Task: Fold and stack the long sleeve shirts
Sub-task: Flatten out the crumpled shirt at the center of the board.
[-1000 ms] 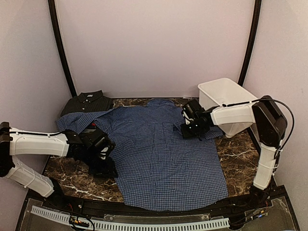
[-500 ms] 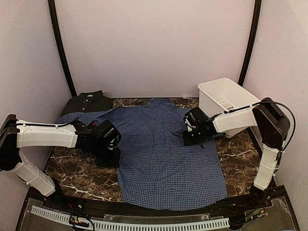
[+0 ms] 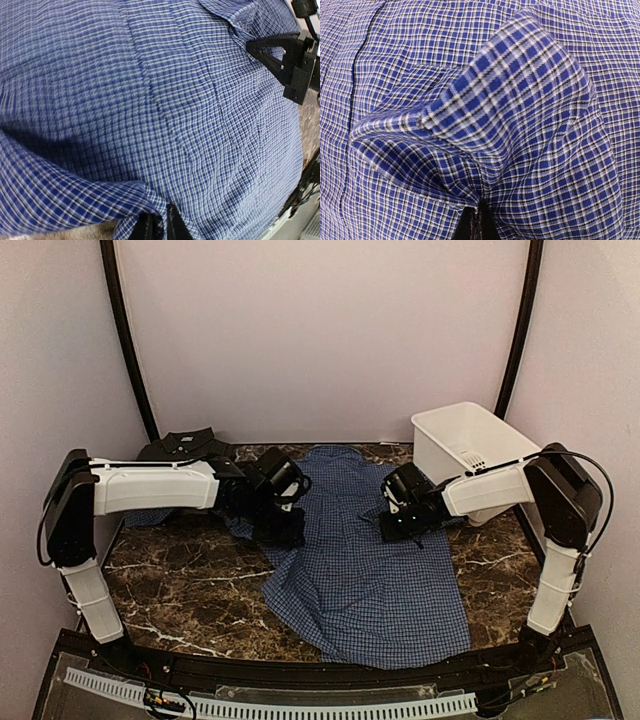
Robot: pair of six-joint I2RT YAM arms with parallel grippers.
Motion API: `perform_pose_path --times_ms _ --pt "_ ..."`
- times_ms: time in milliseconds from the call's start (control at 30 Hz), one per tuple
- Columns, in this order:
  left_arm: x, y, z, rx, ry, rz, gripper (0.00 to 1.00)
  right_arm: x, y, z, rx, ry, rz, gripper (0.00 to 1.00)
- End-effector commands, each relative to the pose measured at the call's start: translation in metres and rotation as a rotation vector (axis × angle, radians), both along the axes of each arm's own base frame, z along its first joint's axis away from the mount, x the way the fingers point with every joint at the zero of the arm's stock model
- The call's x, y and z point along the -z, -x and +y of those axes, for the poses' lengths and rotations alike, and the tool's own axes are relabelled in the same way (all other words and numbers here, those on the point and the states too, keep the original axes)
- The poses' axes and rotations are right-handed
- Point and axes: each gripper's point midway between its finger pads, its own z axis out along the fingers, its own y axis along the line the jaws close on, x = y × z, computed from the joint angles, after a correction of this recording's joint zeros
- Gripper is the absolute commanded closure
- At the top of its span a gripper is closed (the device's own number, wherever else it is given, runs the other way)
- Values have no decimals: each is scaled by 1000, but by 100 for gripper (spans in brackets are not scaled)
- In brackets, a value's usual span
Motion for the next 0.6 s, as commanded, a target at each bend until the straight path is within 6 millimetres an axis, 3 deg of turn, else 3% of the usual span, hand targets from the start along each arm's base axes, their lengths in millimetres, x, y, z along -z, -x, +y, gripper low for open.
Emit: perform_pose_path --times_ms 0,33,133,233,333,467,500,533,567 --pt "-1 -20 -41 117 35 -24 78 22 13 -3 -16 39 66 100" --pt "10 -23 -47 133 30 -8 75 22 13 -3 -16 40 65 100" --pt "10 -30 -68 161 79 4 68 21 11 -2 -20 43 65 100" --pt "13 -31 -73 170 78 18 61 20 10 -2 -23 44 63 100" --pt "-4 -33 -70 165 76 -6 52 20 10 -2 -26 46 62 100" --pt "-48 -29 -63 150 135 -70 40 21 10 -1 -33 50 65 100" --pt "-48 -25 -59 148 136 -65 38 22 10 -2 -32 52 66 100" --pt "-59 -22 -57 145 157 -78 37 22 10 -2 -32 53 65 100" --pt "-54 -17 -51 142 145 -64 36 22 10 -2 -32 56 66 100"
